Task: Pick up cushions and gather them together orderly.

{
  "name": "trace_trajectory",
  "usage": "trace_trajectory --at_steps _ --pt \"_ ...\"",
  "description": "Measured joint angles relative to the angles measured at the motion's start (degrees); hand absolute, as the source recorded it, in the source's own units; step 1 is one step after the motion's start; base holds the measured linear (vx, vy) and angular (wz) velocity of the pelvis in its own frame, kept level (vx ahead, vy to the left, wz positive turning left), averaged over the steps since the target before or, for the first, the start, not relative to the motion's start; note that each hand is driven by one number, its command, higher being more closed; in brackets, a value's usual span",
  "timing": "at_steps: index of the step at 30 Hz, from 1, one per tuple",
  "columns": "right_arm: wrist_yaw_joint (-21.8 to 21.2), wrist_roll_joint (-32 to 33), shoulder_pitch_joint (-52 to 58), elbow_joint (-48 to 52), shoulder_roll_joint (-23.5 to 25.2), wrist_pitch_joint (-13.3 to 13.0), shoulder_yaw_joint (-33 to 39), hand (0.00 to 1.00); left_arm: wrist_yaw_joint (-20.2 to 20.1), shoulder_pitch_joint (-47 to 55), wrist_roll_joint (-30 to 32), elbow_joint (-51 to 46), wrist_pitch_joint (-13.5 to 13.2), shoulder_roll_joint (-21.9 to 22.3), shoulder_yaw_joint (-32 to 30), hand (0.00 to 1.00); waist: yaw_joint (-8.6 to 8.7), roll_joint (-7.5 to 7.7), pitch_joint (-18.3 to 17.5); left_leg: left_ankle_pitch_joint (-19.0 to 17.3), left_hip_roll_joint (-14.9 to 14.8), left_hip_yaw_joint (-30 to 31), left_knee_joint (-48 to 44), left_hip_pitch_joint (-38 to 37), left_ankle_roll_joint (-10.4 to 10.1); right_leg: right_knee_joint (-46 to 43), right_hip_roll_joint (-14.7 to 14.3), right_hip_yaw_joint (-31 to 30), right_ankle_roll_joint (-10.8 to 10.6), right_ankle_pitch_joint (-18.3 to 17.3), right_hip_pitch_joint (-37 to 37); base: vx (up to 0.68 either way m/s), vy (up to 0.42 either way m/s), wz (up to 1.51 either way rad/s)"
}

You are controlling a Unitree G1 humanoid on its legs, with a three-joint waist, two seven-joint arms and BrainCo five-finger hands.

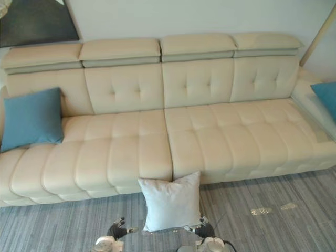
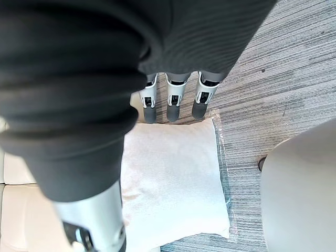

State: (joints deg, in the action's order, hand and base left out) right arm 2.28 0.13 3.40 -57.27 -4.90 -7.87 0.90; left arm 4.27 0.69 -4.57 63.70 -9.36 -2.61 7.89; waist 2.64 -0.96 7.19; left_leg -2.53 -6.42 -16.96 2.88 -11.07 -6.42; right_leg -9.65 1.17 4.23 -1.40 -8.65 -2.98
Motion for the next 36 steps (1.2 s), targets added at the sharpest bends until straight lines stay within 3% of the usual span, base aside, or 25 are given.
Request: trace_trajectory --at_steps 12,14,16,17,18,19,20,21,22,25,31,33,36 --pt "1.16 0.51 -0.04 -0.91 0.86 0.12 2.96 0.0 -0.02 -0.12 1.2 -0.34 0.13 -1.46 -4.24 0.0 -0.71 1.58 -0.13 -1.96 -0.24 -1.65 -0.27 3.0 0.12 0.42 -1.09 -1.38 0.25 -0.9 3.28 0.08 -0.01 -0.07" --pt "1.21 0.58 -0.75 -0.96 1.72 0.42 2.95 0.0 0.04 -0.17 1.22 -1.19 0.51 -3.05 -4.69 0.0 -1.54 3.06 1.02 -2.87 -0.59 -5.79 -2.52 2.82 1.18 -9.12 -1.13 -4.87 -0.84 -2.2 8.51 0.17 0.032 -0.86" --pt "1.28 1.01 -1.21 -0.4 2.64 0.45 3.07 0.0 0.07 -0.26 1.23 -1.18 1.22 -4.36 -4.64 0.0 -1.09 4.44 2.19 -4.24 -1.36 -6.71 -5.38 1.21 1.51 -16.92 -1.08 -4.96 -1.42 -2.44 10.39 0.13 -0.033 -0.57" --pt "1.16 1.06 -1.0 0.32 2.61 0.39 3.07 0.0 0.13 -0.54 1.31 -1.24 1.28 -4.44 -4.63 0.0 -0.62 3.61 2.92 -5.43 -2.84 -6.93 -6.36 -0.56 1.25 -22.83 -1.16 -2.96 -2.24 -3.51 12.92 0.12 -0.056 -0.29" --pt "1.23 0.99 -0.98 0.34 2.51 0.34 2.91 0.0 0.14 -0.63 1.4 -1.29 1.25 -4.54 -4.66 0.0 -0.37 3.65 2.87 -5.62 -3.03 -6.85 -6.4 -1.01 1.25 -23.15 -0.9 -2.27 -1.96 -4.24 13.19 0.13 -0.028 -0.03" --pt "1.16 1.02 -1.0 0.31 2.62 0.22 2.37 0.0 0.23 -0.93 2.06 -1.25 1.25 -4.94 -4.68 0.0 -0.01 4.62 2.45 -5.87 -2.84 -6.51 -6.56 -1.38 1.14 -20.66 0.92 -1.32 -1.42 -5.61 13.82 0.15 -0.027 0.27" --pt "1.15 0.97 -0.99 0.28 2.61 0.19 2.19 0.0 0.22 -1.73 2.22 -1.79 1.15 -5.01 -4.67 0.0 0.08 5.25 2.4 -6.89 -2.71 -5.69 -7.17 -0.96 -0.23 -14.74 3.3 -0.58 -1.25 -2.31 14.37 0.17 -0.045 0.3" --pt "1.14 0.96 -1.0 0.22 2.61 0.19 2.19 0.0 0.21 -1.77 2.21 -2.08 1.14 -5.05 -4.69 0.0 0.05 5.5 2.36 -7.3 -2.51 -5.58 -7.22 -0.97 -0.76 -13.17 3.88 -0.51 -1.2 -0.77 14.43 0.19 -0.119 0.24" --pt "1.17 0.94 -1.33 0.14 2.29 0.26 2.34 0.0 0.25 -2.04 2.2 -2.31 1.17 -4.94 -4.87 0.0 0.19 4.91 2.56 -8.11 -3.35 -5.03 -7.2 -0.8 -1.81 -12.03 3.26 -0.42 -1.5 -0.79 14.32 0.23 -0.182 0.06" --pt "1.12 0.9 -2.37 -0.04 0.53 0.35 2.45 0.0 0.06 -1.65 2.21 -2.13 1.25 -2.69 -5.64 0.0 0.07 2.22 3.23 -7.61 -4.89 -5.27 -8.47 -0.46 -2.1 -11.37 1.68 -0.29 -0.86 -1.15 13.75 0.16 -0.136 -0.07" --pt "1.16 -0.26 -0.97 -0.55 -0.31 0.58 2.42 0.0 -0.02 -0.64 2.32 -2.12 1.26 -1.0 -5.83 0.0 -0.4 1.41 2.19 -7.47 -9.87 -4.81 -21.19 0.8 -2.38 -3.18 -0.75 1.73 0.79 -0.31 3.79 0.13 -0.121 0.1" --pt "1.17 -0.28 -0.91 -1.32 -0.31 0.59 2.39 0.0 -0.1 -0.43 2.31 -2.13 1.26 -0.91 -5.72 0.0 -0.64 1.64 1.54 -6.42 -9.86 -4.33 -23.18 1.16 -4.0 -2.1 -0.74 1.13 1.37 0.06 2.66 0.1 -0.046 -0.12" --pt "1.24 -0.24 -1.11 -1.7 -0.32 0.59 2.48 0.0 -0.31 -0.58 2.31 -2.27 1.23 -0.76 -4.38 0.0 -1.12 2.23 1.74 -11.88 -6.69 -2.74 -20.65 2.33 -4.54 -2.02 1.43 0.04 1.52 0.18 2.22 0.06 0.048 -0.06"
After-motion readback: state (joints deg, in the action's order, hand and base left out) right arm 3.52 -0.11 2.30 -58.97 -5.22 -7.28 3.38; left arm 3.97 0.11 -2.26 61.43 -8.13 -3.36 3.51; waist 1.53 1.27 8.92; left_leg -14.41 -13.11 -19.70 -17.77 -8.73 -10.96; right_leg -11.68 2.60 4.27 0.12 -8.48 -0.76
